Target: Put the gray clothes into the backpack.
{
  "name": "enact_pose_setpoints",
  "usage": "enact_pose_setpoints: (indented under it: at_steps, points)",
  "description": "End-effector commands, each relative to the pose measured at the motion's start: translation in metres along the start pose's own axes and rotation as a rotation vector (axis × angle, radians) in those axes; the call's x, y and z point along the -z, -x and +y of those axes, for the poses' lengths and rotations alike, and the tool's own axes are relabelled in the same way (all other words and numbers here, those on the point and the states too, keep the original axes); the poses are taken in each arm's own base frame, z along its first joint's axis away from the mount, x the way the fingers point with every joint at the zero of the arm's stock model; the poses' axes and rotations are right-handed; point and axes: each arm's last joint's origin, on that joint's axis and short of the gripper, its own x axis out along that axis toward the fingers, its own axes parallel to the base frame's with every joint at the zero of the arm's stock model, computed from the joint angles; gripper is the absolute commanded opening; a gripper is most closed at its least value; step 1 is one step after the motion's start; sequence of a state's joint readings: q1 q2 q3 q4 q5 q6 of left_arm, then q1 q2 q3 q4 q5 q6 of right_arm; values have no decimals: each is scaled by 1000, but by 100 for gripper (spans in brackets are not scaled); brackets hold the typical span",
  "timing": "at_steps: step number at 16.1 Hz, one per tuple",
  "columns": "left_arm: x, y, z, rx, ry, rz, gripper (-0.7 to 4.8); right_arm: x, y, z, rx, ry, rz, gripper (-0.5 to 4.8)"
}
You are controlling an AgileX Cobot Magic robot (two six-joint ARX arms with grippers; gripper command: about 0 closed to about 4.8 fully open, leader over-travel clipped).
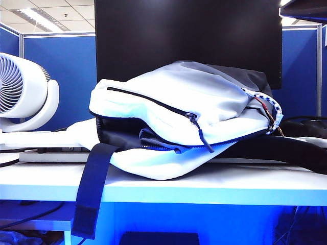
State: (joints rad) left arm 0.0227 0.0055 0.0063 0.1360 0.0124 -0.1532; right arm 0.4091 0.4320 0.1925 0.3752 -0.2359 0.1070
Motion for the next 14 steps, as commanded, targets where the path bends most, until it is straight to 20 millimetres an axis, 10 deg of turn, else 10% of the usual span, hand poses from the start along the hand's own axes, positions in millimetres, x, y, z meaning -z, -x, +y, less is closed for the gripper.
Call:
enact_pose_setpoints:
  at_steps: [1,14]
  points:
    - [1,0,0,17,-33,14,-5,-3,0,0,-4,7,-15,-5]
    - [6,0,1,8,-134,68,-5,-3,0,0,-4,7,-16,-5]
